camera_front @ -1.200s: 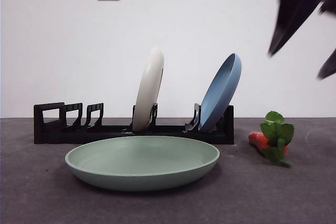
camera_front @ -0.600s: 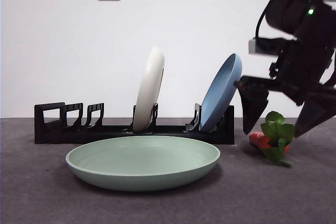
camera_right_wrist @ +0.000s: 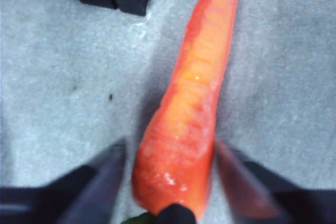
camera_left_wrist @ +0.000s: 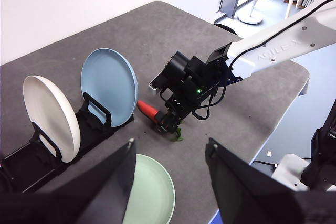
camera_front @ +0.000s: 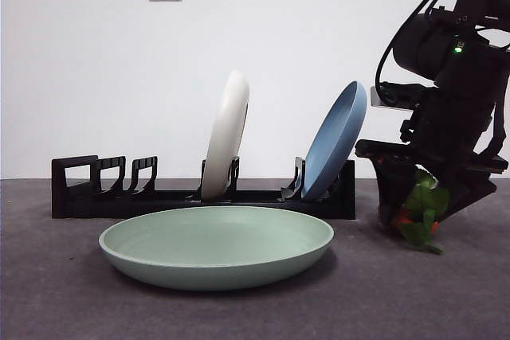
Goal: Take the green plate from the plate rack,put the plate on the table,take the carrot from the table,put the carrot in the plate
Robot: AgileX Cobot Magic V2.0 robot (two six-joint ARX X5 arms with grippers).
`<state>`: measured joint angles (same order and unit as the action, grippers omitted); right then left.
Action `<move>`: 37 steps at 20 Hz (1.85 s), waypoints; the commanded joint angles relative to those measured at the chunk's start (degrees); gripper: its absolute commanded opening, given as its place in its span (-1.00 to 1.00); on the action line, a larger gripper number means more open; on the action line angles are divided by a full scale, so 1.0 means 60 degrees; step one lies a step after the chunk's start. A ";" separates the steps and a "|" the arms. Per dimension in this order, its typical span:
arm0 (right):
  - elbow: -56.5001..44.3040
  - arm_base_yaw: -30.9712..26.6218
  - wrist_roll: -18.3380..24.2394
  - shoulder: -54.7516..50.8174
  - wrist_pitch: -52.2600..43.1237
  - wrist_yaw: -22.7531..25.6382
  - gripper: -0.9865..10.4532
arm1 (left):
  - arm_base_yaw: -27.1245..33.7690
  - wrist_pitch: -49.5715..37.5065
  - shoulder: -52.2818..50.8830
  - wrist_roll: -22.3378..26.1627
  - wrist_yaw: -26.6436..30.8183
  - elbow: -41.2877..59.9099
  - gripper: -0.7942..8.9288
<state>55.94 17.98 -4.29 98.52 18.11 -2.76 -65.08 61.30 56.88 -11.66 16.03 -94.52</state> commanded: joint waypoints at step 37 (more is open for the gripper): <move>0.0000 0.5049 -0.1024 0.0393 -0.1049 -0.0044 -0.86 | -0.0029 0.0597 -0.0004 0.0189 0.0055 -0.0007 -0.38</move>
<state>56.23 48.12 -10.09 100.36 11.97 -2.98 -65.08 65.08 56.88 -11.00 16.12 -94.52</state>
